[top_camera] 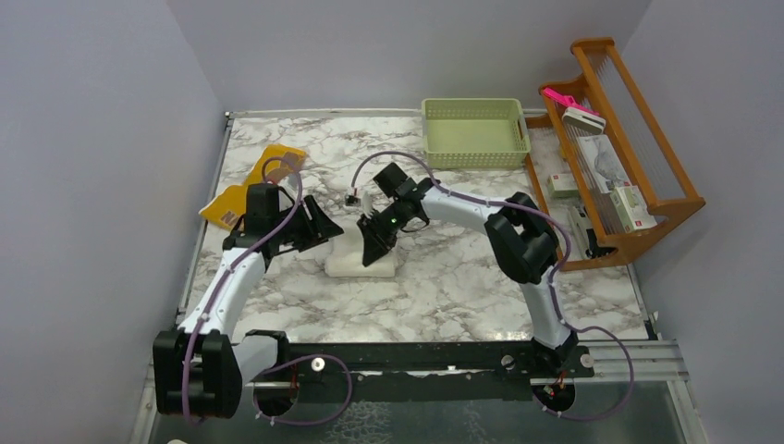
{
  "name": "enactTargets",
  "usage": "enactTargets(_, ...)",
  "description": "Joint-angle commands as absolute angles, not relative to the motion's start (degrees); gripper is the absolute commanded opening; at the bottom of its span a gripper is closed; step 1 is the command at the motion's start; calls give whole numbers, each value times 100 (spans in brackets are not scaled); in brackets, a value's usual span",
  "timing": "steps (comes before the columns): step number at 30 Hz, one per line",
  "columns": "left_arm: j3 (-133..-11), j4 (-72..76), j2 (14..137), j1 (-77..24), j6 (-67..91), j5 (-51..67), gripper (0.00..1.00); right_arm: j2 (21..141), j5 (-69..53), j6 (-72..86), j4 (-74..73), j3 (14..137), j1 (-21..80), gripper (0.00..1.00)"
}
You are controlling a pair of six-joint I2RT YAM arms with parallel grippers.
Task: Roll the towels
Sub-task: Roll the towel at the center of the board.
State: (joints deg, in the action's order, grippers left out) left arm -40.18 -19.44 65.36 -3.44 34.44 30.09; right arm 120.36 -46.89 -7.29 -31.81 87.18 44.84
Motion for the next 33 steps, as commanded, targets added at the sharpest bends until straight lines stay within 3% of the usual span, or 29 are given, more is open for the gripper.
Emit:
enactTargets(1,-3892,-1899,5894,-434,3720,3528,56,12909,-5426,-37,-3638,9813,4317,19)
enactTargets(7,-3573,-1600,6039,-563,3879,3803,56,13602,-5882,222,-3626,10269,3992,19)
enactTargets(11,-3386,-1199,6387,-588,3962,3606,56,13479,-5559,115,-3313,10088,3943,23)
enactTargets(17,-3463,-503,7405,-838,4010,3222,54,13085,-4980,-35,-2777,9913,3946,46)
enactTargets(19,-3503,-392,7674,-886,4016,3050,53,13076,-4944,-130,-2813,10019,3946,75)
enactTargets(22,-3657,-373,8006,-888,3964,2799,53,12832,-4683,-310,-2706,9949,3946,79)
enactTargets(25,-3899,-483,8310,-889,3876,2637,52,12009,-3800,-318,-1749,9104,3948,86)
enactTargets(30,-4464,-788,8683,-890,3711,2533,52,10144,-2808,-905,1368,6346,4088,97)
enactTargets(33,-4819,-964,8838,-891,3632,2519,52,9405,-2528,-1603,2349,5363,4380,98)
